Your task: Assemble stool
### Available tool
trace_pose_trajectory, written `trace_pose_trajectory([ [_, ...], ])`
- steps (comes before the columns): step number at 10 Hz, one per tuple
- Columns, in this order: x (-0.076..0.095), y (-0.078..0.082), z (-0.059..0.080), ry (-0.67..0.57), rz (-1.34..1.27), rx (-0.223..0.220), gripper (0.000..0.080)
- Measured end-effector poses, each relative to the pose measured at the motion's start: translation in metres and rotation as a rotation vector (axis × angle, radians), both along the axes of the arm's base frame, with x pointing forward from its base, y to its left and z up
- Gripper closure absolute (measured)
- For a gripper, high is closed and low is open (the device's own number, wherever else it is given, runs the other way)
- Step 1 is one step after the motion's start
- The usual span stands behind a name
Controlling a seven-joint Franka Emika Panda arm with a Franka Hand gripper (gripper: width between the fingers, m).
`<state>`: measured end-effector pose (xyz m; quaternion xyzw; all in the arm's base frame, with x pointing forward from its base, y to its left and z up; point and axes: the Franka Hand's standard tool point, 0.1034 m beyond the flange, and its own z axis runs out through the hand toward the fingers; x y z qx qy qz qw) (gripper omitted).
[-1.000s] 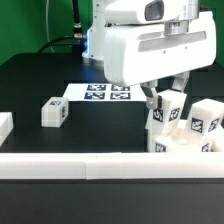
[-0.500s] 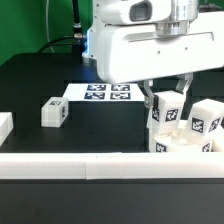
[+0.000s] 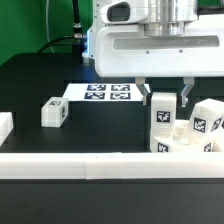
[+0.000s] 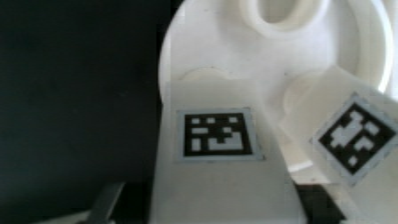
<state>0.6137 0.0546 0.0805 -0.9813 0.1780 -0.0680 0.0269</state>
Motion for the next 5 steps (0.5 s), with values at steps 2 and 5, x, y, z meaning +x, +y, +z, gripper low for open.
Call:
trace_pose_trajectory([
  [2,0.0001,-0.0009,0.0,0.003,-0.116,0.019,0.0462],
  [5,0.0001,-0.0028,-0.0005,0.009,-0.296,0.051,0.0462],
])
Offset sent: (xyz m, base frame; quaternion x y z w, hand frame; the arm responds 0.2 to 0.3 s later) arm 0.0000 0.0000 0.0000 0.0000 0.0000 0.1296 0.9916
